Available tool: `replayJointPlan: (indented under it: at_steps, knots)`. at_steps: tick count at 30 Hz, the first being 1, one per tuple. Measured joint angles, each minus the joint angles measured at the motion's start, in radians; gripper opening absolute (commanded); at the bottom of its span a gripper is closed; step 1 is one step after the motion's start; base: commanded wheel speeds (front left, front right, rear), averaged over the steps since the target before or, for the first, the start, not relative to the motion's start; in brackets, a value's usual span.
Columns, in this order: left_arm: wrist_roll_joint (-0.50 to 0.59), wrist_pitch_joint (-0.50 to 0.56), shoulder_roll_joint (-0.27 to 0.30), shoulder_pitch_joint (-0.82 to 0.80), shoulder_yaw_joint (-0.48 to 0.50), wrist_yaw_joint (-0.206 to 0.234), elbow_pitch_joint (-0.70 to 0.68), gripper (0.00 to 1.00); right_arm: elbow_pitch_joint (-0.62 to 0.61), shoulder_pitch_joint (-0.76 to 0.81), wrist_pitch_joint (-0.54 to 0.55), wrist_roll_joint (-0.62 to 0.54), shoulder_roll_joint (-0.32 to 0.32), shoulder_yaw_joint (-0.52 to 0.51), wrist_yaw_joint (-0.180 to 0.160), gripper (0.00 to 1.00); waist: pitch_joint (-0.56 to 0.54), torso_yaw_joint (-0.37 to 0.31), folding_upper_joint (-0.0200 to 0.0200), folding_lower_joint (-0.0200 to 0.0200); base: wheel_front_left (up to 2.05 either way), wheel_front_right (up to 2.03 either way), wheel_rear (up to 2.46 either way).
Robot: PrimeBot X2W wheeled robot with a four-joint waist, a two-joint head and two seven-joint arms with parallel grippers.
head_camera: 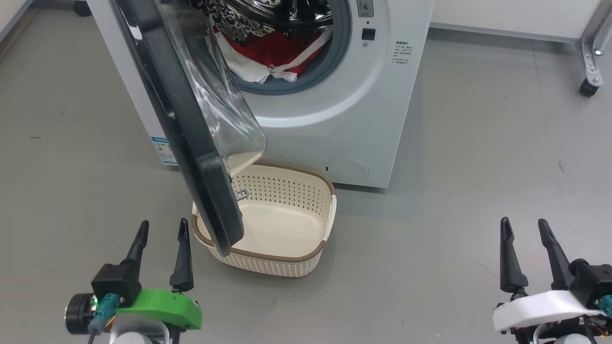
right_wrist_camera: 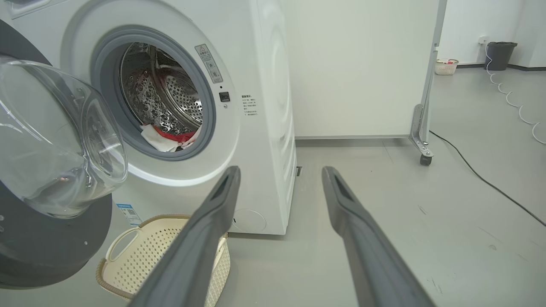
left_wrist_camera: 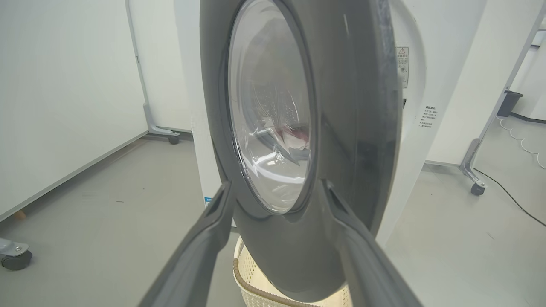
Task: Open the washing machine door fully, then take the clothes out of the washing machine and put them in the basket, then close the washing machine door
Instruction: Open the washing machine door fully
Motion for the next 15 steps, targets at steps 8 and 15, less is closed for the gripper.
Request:
replayJointPlan:
  at_steps: [8,15]
  knots:
    - [0.009,0.000,0.000,0.000,-0.007,-0.008,0.012,1.00,-0.003,0.013,0.000,-0.014,0.011,-0.009,0.012,1.00,0.000,-0.001,0.0000,0.0000,0.00,0.00,0.00]
    - [0.011,0.000,0.000,0.000,-0.012,-0.008,0.023,1.00,-0.003,0.022,0.000,-0.030,0.017,-0.012,0.025,1.00,0.001,0.000,0.0000,0.0000,0.00,0.00,0.00]
